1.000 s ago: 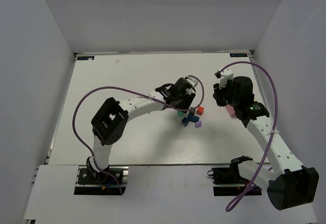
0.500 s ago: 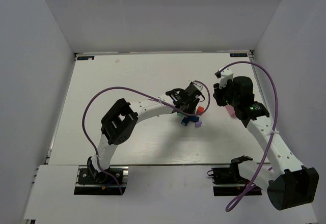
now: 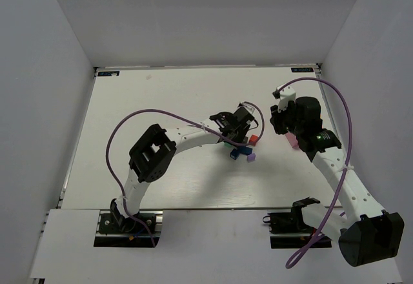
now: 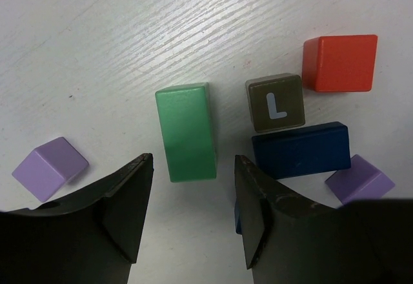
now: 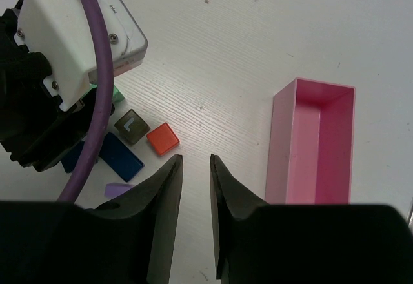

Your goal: Build the wood block tower

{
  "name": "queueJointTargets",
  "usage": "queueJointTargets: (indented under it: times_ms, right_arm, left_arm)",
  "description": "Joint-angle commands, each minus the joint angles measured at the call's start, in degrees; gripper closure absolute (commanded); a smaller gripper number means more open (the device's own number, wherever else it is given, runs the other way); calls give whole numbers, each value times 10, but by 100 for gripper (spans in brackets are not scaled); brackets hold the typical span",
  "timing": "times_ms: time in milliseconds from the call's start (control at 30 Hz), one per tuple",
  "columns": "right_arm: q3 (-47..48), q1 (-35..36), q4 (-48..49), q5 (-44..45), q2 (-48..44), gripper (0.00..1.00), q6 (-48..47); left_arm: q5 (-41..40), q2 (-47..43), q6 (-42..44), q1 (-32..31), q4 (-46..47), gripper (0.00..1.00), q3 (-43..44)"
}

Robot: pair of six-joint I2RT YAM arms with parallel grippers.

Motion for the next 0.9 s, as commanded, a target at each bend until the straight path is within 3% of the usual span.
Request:
queueJointTargets:
  times_ms: [0,400,867]
  right_arm:
    - [-5,-2,20,1,-10,70,4]
    - [-4,-1,20,1,-12,70,3]
    - [-5,-1,19,-3,-12,70,5]
  left_arm:
    - [-4,1,-6,4,7,36,24]
    - [1,27,-6,4,-4,43,47]
    - [-4,43,-6,4,-10,43,58]
